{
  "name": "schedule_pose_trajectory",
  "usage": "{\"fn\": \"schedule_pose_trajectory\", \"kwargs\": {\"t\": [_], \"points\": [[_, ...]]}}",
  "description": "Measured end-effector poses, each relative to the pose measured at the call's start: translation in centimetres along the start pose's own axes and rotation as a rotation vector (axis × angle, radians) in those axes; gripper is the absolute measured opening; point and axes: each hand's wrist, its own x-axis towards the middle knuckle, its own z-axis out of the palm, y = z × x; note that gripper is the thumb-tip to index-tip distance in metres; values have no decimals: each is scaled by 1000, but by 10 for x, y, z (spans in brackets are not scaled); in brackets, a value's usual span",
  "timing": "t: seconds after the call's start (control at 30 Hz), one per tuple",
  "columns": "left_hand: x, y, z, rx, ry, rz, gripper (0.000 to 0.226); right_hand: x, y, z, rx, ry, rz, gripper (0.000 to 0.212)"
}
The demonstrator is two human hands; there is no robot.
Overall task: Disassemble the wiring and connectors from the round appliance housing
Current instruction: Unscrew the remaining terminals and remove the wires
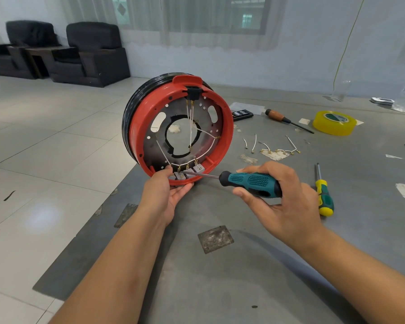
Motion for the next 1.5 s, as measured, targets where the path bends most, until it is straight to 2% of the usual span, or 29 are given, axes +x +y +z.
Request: {"fn": "schedule_pose_trajectory", "kwargs": {"t": [0.17,0.27,0.37,0.43,0.53,0.67,0.87,0.97,1.13,1.3,1.5], "points": [[0,0,1,-4,2,1,8,-4,3,1,-20,15,-62,48],[-1,0,0,-39,-24,-8,17,-8,6,4,-24,-17,-89,47],[-1,-1,-1,-10,-28,-3,17,-8,4,8,4,-18,-38,48],[-1,-2,-1,-9,-25,2,12,-6,3,8,30,18,22,47],[-1,-1,-2,-31,-18,0,17,-1,4,3,29,84,115,47],[-1,0,-2,-23,-16,-2,5,4,4,-1,44,87,210,47],[0,0,-3,-24,-26,-2,19,14,4,-4,77,63,273,44],[-1,0,-3,-23,-30,-6,15,18,2,-4,74,51,267,44],[0,0,-3,-25,-31,-7,23,15,-2,-2,29,29,190,46],[-2,0,-2,-21,-14,-6,2,6,-4,-2,-29,28,137,46],[-3,0,-1,-18,-3,0,4,-4,-1,0,35,32,106,47]]}}
